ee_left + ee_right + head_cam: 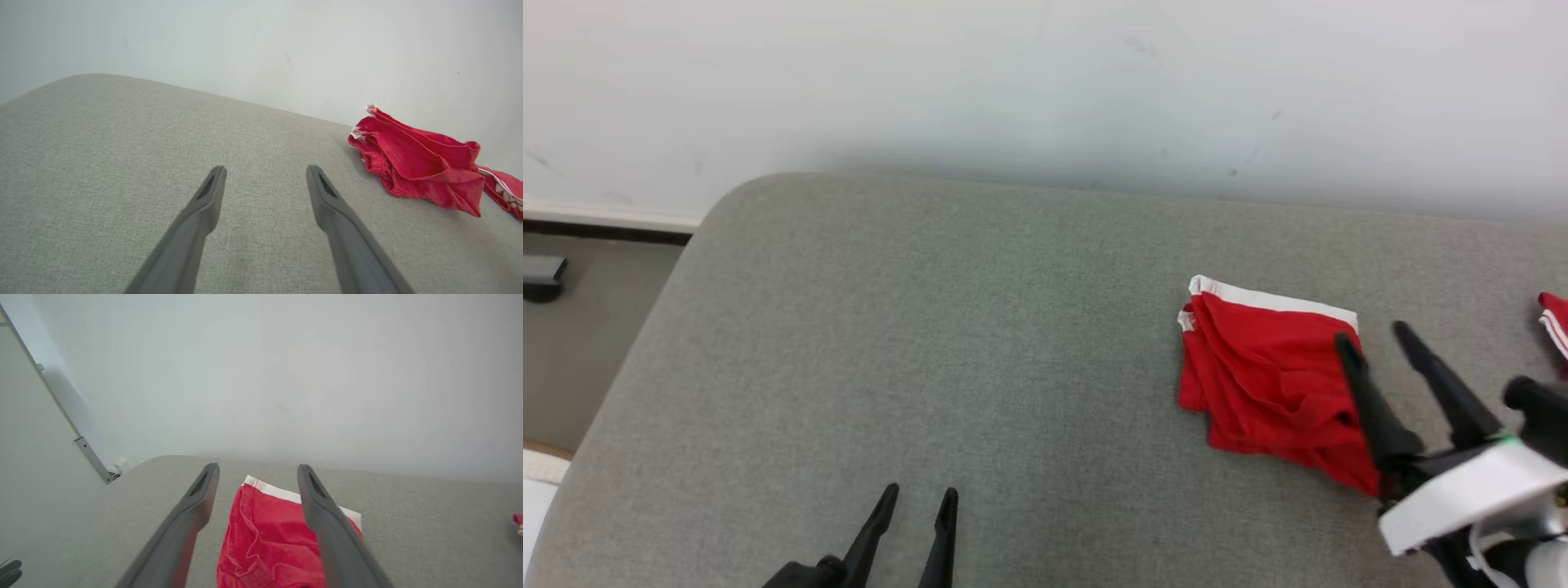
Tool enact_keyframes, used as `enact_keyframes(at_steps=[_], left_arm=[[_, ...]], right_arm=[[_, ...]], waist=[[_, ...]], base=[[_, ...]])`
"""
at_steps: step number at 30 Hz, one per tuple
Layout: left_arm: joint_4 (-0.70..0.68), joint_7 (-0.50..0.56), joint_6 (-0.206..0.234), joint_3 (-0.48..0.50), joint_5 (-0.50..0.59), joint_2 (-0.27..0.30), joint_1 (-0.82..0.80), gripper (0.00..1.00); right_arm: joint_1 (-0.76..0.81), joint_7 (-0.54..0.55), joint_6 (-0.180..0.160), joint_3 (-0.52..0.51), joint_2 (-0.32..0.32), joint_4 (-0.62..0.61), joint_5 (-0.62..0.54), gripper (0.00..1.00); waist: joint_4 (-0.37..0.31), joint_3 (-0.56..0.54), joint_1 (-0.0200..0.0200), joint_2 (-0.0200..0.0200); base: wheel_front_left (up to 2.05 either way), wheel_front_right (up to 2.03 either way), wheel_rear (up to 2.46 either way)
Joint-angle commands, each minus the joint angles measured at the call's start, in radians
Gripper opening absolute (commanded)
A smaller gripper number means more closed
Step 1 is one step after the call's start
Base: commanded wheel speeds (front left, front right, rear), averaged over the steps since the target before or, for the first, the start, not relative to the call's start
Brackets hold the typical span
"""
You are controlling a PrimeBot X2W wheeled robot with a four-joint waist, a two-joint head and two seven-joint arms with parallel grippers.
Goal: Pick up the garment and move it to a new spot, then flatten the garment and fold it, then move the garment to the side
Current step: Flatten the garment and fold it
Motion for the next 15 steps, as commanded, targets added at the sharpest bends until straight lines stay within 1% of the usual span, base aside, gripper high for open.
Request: enact_keyframes(at_steps=[1,4,8,15], left_arm=[[-0.005,0.0,0.004,0.005,0.01,0.004,0.022,1.0],[-0.017,0.0,0.005,0.017,0.017,0.004,0.034,1.0],[-0.024,0.0,0.007,0.037,0.026,0.004,0.053,1.0],[-0.035,0.0,0.007,0.067,0.049,0.004,0.09,1.0]], right_arm=[[0.032,-0.04,0.003,-0.029,-0.02,0.0,-0.016,1.0],[0.069,-0.113,0.003,-0.074,-0.056,0.017,-0.055,1.0],[0.113,-0.207,0.003,-0.131,-0.067,0.062,-0.052,1.0],[0.18,-0.354,0.003,-0.17,-0.106,0.196,-0.079,1.0]], waist=[[-0.015,-0.019,0.0,0.0],[-0.026,-0.032,0.0,0.0],[-0.038,-0.054,0.0,0.0],[-0.051,-0.096,0.0,0.0]], base=[[0.0,0.0,0.0],[0.0,0.0,0.0],[0.0,0.0,0.0],[0.0,0.0,0.0]])
